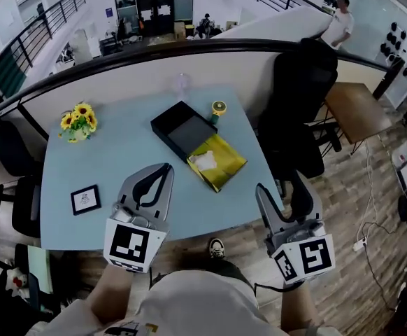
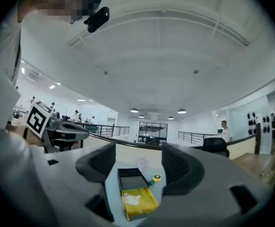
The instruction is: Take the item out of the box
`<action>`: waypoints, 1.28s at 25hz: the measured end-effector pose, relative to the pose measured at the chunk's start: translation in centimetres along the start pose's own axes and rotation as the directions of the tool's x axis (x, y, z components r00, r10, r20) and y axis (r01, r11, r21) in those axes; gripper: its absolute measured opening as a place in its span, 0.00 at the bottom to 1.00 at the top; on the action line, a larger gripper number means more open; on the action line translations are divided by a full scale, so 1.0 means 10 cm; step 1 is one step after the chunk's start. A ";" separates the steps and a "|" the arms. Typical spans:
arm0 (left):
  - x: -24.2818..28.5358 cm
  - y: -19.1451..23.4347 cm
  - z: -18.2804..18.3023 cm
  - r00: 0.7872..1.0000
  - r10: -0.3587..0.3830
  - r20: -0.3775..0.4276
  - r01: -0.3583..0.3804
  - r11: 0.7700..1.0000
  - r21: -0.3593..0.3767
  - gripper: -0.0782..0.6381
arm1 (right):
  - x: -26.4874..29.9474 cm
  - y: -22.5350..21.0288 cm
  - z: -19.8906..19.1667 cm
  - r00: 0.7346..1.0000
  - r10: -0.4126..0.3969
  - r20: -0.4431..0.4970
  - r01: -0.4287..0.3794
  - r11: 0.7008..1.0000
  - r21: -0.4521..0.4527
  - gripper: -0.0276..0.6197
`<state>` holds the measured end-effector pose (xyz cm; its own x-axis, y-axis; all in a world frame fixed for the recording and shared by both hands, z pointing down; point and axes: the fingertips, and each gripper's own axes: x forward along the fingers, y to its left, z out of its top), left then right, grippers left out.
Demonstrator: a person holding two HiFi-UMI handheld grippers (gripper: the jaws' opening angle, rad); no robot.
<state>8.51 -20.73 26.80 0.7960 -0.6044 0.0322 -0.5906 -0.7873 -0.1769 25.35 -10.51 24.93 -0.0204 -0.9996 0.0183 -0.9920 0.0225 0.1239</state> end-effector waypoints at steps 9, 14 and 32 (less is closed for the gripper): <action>0.78 0.11 -0.11 0.979 0.185 -0.089 -0.185 0.983 0.000 0.12 | 0.98 -0.61 -0.25 0.969 0.244 -0.040 -0.244 0.970 0.012 0.51; 0.89 0.15 -0.23 0.957 0.256 -0.138 -0.257 0.966 0.011 0.12 | 1.32 -0.66 -0.44 0.932 0.355 -0.066 -0.354 0.935 0.025 0.51; 0.95 0.46 -0.71 0.938 0.241 -0.248 -0.247 0.969 0.008 0.12 | 1.83 -0.35 -1.05 0.883 0.428 -0.191 -0.406 0.902 0.144 0.53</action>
<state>12.41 -30.91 33.23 0.5720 -0.7869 0.2316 -0.7676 -0.6131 -0.1870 29.70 -28.74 35.23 -0.4187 -0.8704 0.2589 -0.9049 0.4239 -0.0383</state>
